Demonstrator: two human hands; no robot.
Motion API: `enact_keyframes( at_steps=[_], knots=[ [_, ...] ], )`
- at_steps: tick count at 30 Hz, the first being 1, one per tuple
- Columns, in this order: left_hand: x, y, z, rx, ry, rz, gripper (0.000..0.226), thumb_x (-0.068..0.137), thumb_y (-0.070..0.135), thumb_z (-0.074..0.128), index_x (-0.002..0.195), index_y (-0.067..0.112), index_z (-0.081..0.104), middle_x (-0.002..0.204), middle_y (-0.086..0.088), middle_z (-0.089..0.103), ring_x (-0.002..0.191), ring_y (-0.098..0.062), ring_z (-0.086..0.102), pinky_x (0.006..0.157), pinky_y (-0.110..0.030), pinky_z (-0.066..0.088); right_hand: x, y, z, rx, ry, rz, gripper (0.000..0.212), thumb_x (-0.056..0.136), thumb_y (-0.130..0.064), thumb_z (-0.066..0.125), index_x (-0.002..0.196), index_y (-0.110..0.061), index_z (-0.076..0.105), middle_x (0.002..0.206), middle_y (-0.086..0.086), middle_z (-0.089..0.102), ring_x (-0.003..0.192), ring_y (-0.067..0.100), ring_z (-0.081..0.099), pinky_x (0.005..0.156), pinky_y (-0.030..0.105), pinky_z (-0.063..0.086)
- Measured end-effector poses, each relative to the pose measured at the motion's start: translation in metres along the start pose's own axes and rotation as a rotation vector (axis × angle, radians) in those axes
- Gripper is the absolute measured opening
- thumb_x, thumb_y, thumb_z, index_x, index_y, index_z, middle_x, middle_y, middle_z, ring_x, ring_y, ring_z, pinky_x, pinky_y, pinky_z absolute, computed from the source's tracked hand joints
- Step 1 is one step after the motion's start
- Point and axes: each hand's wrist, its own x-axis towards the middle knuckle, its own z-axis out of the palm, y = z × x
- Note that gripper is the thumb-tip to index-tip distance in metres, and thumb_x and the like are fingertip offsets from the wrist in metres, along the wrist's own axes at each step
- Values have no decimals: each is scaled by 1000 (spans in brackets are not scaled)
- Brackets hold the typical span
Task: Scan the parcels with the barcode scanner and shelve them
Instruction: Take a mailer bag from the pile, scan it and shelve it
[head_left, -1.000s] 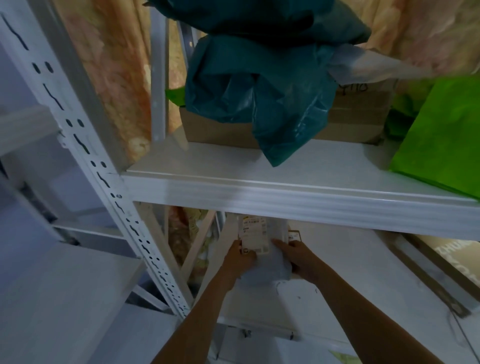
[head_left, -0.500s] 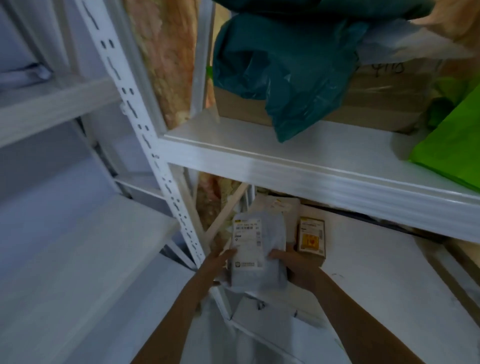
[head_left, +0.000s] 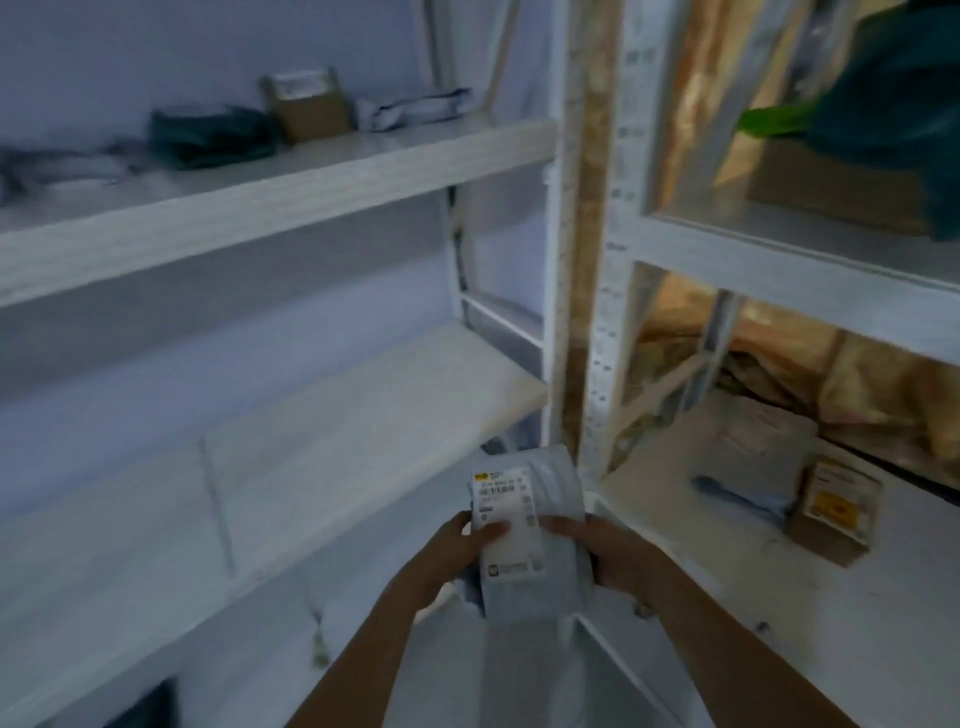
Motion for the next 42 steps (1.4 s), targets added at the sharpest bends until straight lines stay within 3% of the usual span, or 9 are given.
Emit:
enact_keyframes(
  at_steps=[7, 10, 12, 19, 25, 31, 34, 36, 42],
  knots=[
    [-122, -78, -141, -149, 362, -2, 54, 83, 55, 66, 127, 25, 58, 118, 2, 68, 101, -15, 67, 85, -30, 52, 33, 37, 197, -204, -70, -12, 22, 90, -27, 69, 110, -21, 65, 90, 0, 78, 87, 19, 72, 69, 32, 58],
    [-172, -113, -195, -242, 454, 8, 47, 84, 53, 66, 123, 27, 59, 112, 3, 71, 94, -12, 69, 72, -23, 53, 46, 59, 275, -273, -167, 24, 41, 87, -30, 72, 124, -14, 64, 108, 10, 75, 102, 30, 71, 92, 44, 56],
    [-200, -136, -226, -299, 525, -11, 46, 84, 52, 67, 122, 26, 59, 112, 2, 71, 95, -13, 68, 76, -26, 55, 50, 72, 322, -311, -229, 34, 45, 86, -30, 72, 126, -11, 64, 113, 13, 73, 106, 32, 69, 100, 48, 51],
    [-264, -194, -330, -408, 824, -45, 22, 93, 38, 59, 106, 22, 64, 105, -8, 71, 95, -27, 68, 86, -39, 56, 81, 111, 441, -346, -337, 56, 44, 88, -34, 71, 126, -15, 64, 118, 10, 72, 109, 28, 69, 101, 45, 50],
    [-280, -243, -418, -282, 1046, -137, 25, 90, 13, 54, 112, 14, 65, 103, -13, 70, 68, -19, 56, 64, -25, 44, 143, 134, 519, -378, -273, 77, 48, 81, -36, 77, 122, -14, 67, 110, 9, 75, 104, 29, 71, 101, 46, 51],
    [-271, -276, -513, -178, 1102, -295, 25, 93, 19, 50, 112, 8, 62, 109, -15, 65, 87, -27, 58, 70, -29, 43, 224, 146, 598, -360, -267, 118, 45, 82, -36, 76, 120, -12, 69, 110, 10, 75, 104, 28, 71, 93, 39, 54],
    [-262, -286, -557, -118, 1110, -368, 15, 92, 17, 50, 103, 9, 57, 101, -15, 66, 88, -30, 59, 75, -33, 49, 266, 150, 634, -398, -230, 159, 70, 59, -49, 86, 117, -12, 70, 105, 10, 76, 99, 30, 72, 96, 47, 54],
    [-253, -295, -584, -63, 1125, -426, 27, 93, 24, 52, 115, 9, 54, 107, -15, 65, 100, -33, 61, 85, -36, 50, 298, 153, 650, -444, -206, 189, 85, 43, -55, 89, 115, -14, 70, 101, 9, 77, 93, 31, 74, 94, 49, 55],
    [-218, -329, -634, -26, 954, -611, 51, 91, 39, 53, 128, 6, 42, 127, -18, 54, 115, -35, 54, 101, -45, 45, 342, 159, 678, -488, -142, 185, 84, 45, -60, 86, 113, -14, 71, 96, 9, 77, 88, 32, 75, 90, 49, 57]
  ],
)
